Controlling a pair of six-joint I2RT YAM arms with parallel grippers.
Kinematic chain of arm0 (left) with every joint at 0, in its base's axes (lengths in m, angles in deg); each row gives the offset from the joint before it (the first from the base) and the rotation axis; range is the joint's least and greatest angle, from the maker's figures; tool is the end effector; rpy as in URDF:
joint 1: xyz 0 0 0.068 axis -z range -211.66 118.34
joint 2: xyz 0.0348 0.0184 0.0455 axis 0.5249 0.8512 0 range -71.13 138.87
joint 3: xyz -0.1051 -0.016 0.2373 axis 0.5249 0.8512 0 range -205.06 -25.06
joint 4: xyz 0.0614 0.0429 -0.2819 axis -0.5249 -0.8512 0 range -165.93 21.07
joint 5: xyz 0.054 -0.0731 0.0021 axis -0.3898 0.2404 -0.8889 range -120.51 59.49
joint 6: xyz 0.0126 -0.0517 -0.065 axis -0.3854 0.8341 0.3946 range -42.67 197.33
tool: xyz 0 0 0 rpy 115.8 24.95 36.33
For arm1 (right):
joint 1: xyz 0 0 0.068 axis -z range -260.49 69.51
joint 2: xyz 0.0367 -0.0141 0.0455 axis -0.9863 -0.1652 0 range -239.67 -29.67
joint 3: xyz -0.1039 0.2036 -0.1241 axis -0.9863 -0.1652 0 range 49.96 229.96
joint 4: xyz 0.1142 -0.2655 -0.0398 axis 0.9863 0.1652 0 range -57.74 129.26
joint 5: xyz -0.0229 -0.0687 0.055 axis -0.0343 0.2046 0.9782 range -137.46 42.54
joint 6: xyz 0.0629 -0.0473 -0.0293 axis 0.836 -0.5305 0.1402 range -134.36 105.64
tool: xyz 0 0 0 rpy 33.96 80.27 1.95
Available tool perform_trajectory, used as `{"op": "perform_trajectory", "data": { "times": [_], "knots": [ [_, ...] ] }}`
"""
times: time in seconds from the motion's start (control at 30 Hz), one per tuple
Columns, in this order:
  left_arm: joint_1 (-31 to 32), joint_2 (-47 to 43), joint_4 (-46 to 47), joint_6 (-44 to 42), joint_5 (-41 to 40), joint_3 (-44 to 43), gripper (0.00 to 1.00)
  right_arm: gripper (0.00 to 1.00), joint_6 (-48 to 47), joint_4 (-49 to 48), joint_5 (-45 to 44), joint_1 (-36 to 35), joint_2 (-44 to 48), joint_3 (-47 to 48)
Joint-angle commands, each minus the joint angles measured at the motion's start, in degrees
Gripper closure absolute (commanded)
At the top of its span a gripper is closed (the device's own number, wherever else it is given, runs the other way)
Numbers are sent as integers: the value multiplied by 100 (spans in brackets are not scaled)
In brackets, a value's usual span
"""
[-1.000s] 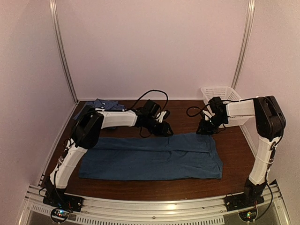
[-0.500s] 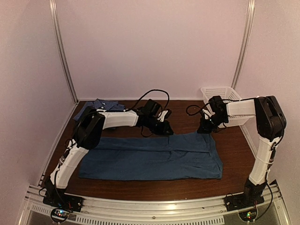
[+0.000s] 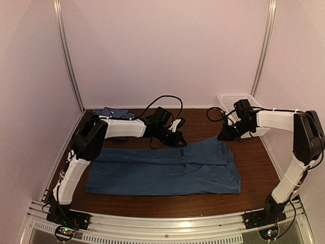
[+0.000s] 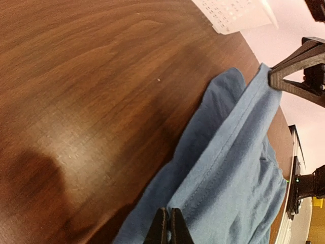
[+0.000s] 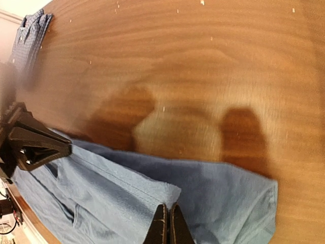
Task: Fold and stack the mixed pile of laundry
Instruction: Fold the 1/3-folded T-shirt at the center of the board.
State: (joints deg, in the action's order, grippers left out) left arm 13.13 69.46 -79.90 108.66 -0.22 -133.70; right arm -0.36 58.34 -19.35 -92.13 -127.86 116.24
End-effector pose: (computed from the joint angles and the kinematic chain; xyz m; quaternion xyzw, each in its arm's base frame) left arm 0.3864 -0.4359 0.0833 0.2073 0.8666 -0.4262 0.1559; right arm 0.3812 0.1138 0.1485 -0.0478 0.9336 0.2870 0.2090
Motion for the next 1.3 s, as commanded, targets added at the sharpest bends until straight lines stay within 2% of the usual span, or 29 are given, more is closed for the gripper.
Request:
{"op": "perform_trajectory", "data": {
  "times": [0.0, 0.27, 0.73, 0.97, 1.27],
  "knots": [
    [167, -720, 373, -463, 167, 474, 100, 100, 156, -92, 126, 6, 477, -552],
    [484, -1258, 349, -1020, 64, 1378, 100, 100, 367, -181, 230, -85, 1267, -1446],
    [750, -1747, 272, -1498, -145, 2174, 100, 100, 974, -220, 81, -426, 2344, -2712],
    [774, -2083, 427, -1494, -72, 2306, 100, 100, 1130, 71, -7, -436, 2950, -2724],
    [989, -2112, 87, -1836, -92, 2372, 100, 100, 1256, 314, -89, -443, 3135, -2864]
  ]
}}
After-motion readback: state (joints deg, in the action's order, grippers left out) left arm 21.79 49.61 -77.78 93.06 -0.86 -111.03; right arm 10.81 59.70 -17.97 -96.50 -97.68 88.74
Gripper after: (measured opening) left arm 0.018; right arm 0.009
